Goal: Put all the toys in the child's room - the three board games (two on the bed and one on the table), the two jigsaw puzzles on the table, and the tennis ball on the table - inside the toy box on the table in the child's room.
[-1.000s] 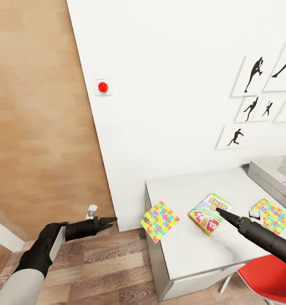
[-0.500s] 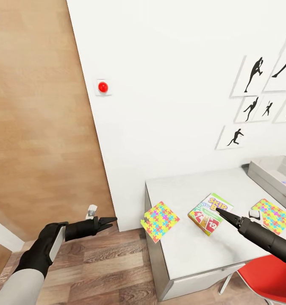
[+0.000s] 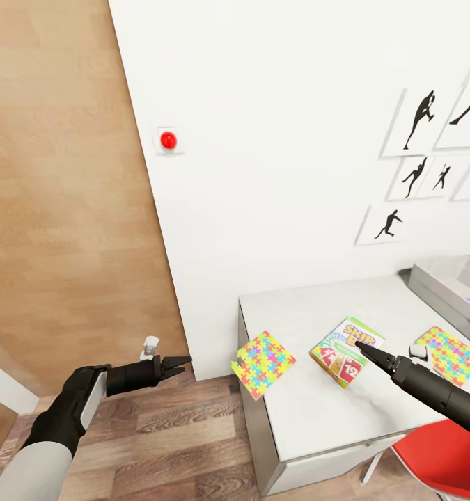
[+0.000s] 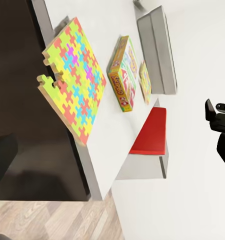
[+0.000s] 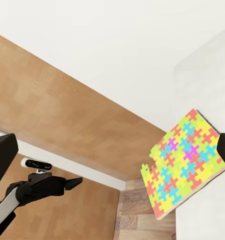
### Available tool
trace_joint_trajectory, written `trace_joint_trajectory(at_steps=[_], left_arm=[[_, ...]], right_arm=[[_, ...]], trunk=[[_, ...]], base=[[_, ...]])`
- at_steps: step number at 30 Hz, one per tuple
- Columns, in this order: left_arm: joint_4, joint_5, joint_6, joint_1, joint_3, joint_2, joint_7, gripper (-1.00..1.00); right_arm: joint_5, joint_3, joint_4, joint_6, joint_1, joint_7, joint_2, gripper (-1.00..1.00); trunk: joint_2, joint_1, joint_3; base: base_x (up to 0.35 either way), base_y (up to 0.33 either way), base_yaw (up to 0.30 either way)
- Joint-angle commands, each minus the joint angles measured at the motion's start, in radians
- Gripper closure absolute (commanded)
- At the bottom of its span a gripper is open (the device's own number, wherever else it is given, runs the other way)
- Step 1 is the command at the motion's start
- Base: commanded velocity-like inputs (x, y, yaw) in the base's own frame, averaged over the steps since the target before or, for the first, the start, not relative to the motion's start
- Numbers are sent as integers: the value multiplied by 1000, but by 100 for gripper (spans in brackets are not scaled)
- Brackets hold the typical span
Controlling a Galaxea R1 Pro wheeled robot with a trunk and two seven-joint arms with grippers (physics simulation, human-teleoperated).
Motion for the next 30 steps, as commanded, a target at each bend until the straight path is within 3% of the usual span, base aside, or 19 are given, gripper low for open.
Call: trace_joint_trajectory(at_steps=[1,7,16,30], left_arm=[[0,3,7,-1,0,0,-1,-100],[1,3,7,-1,1,0,-17,-100],[3,5,6,-1,6,0,-90,-100],[5,8,7,-1,17,6,-101,-100]], right_arm=[[-2,-1,0,6,-1,2,-1,-100],[-4,-2,0,6,-1,2,-1,-100],[-4,-1,0,6,-1,4,0,-100],[-4,-2,0,6,-1,5,-1,-100]], trunk=[[-9,4,-5],[-51,27,-24],[-114,62,-45],[-212,115,-67]], base=[[0,0,0],[0,0,0],[0,0,0],[0,0,0]])
